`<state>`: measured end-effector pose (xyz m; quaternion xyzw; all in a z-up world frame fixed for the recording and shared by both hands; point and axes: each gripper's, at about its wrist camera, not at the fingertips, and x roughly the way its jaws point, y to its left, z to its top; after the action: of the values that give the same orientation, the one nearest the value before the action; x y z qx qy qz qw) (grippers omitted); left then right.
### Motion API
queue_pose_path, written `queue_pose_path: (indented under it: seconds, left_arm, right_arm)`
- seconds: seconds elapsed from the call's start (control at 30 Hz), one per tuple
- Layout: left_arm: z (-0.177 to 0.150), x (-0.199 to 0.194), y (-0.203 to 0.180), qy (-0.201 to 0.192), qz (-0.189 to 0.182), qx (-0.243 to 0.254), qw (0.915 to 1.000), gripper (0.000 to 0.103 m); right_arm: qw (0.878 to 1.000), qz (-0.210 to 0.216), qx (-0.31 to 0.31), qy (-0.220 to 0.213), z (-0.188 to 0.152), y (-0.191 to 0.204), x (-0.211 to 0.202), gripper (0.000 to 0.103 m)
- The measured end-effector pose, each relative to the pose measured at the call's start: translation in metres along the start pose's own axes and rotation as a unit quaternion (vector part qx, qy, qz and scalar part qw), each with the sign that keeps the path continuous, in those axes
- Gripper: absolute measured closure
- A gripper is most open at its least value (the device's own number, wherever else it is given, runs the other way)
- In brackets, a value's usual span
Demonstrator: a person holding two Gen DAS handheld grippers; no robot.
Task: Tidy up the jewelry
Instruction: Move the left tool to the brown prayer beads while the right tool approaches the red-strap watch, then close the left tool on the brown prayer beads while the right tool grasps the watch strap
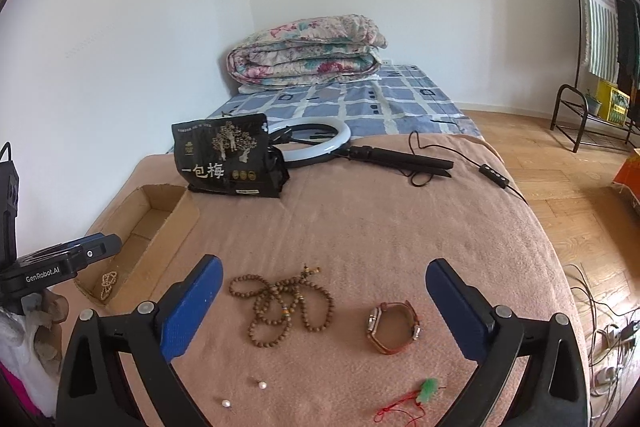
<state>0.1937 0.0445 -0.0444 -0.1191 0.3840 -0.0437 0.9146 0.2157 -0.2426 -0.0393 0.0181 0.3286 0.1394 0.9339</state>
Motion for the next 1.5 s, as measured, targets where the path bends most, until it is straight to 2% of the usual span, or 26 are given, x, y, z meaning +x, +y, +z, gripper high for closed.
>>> queue_pose_path:
  seconds: [0.3,0.63,0.97,1.2,1.27,1.33,1.5]
  left_arm:
    - [-0.005,0.031,-0.027,0.03,-0.021,-0.002,0.9993,0.045]
    - [-0.016,0.077,-0.054,0.072,-0.041,-0.001,0.9966,0.045]
    - [-0.033,0.132,-0.067,0.118,-0.027,0.01,0.9925,0.045]
    - [-0.033,0.155,-0.073,0.126,-0.018,0.027,0.9915,0.045]
    - [-0.035,0.158,-0.076,0.129,-0.017,0.035,0.9909,0.045]
    - [-0.037,0.163,-0.077,0.132,-0.011,0.044,0.9902,0.054]
    - [-0.039,0.17,-0.079,0.133,-0.007,0.056,0.9894,0.058]
  right_arm:
    - [0.998,-0.013,0.042,0.042,-0.006,-0.051,0.016,0.0]
    - [0.993,-0.032,0.056,0.101,-0.025,-0.076,0.05,0.0]
    - [0.986,-0.024,0.083,0.141,-0.038,-0.094,0.078,0.001]
    - [0.982,-0.023,0.09,0.165,-0.046,-0.098,0.093,0.009]
    - [0.981,-0.023,0.092,0.172,-0.047,-0.099,0.098,0.014]
    - [0.979,-0.021,0.092,0.18,-0.048,-0.1,0.103,0.018]
    - [0.975,-0.024,0.09,0.203,-0.054,-0.099,0.116,0.031]
